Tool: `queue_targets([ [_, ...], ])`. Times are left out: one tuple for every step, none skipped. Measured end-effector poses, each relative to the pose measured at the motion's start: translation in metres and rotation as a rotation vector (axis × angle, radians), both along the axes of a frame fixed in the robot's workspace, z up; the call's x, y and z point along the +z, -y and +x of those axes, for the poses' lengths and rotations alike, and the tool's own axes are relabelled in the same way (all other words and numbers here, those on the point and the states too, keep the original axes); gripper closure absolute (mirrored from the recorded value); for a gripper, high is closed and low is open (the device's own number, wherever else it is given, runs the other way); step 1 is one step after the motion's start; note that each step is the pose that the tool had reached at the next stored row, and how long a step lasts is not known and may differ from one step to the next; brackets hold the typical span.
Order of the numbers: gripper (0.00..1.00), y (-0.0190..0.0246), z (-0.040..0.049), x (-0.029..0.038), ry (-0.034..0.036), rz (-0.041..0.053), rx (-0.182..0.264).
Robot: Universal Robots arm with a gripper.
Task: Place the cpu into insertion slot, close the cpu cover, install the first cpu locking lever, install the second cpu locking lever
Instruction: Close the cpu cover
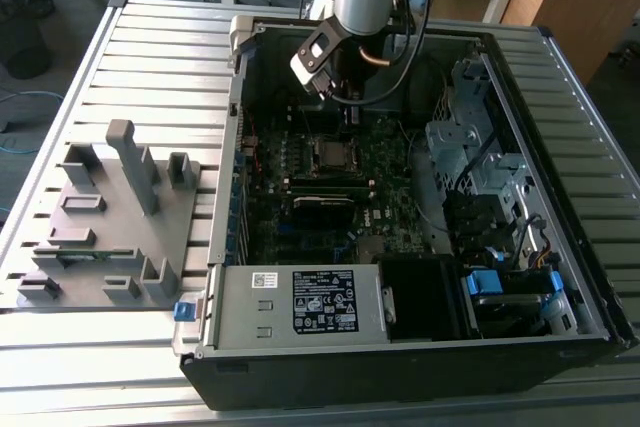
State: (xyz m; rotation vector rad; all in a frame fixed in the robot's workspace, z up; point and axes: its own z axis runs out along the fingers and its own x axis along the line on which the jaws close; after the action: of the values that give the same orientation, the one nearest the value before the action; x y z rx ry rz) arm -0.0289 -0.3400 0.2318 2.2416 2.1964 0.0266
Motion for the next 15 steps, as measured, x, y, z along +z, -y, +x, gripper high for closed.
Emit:
queue_targets([
  [0.90,0.0000,0.0000,0.0000,0.0000,0.0000,0.004],
  [0.90,0.0000,0.0000,0.0000,0.0000,0.0000,0.007],
  [0.90,0.0000,0.0000,0.0000,0.0000,0.0001,0.008],
  [0.90,0.0000,0.0000,0.0000,0.0000,0.0000,0.008],
  [0.90,0.0000,0.0000,0.0000,0.0000,0.0001,0.008],
  [0.90,0.0000,0.0000,0.0000,0.0000,0.0001,0.008],
  [0.90,0.0000,0.0000,0.0000,0.0000,0.0001,0.008],
  [0.90,0.0000,0.0000,0.0000,0.0000,0.0000,0.008],
  [0.90,0.0000,0.0000,0.0000,0.0000,0.0001,0.009],
  [0.90,0.0000,0.0000,0.0000,0.0000,0.0001,0.012],
  [0.90,0.0000,0.0000,0.0000,0.0000,0.0001,0.018],
  [0.90,0.0000,0.0000,0.0000,0.0000,0.0001,0.028],
  [0.90,0.0000,0.0000,-0.0001,0.0001,0.0001,0.039],
  [0.90,0.0000,0.0000,0.0000,0.0000,0.0000,0.046],
  [0.90,0.0000,0.0000,0.0000,0.0000,0.0001,0.046],
])
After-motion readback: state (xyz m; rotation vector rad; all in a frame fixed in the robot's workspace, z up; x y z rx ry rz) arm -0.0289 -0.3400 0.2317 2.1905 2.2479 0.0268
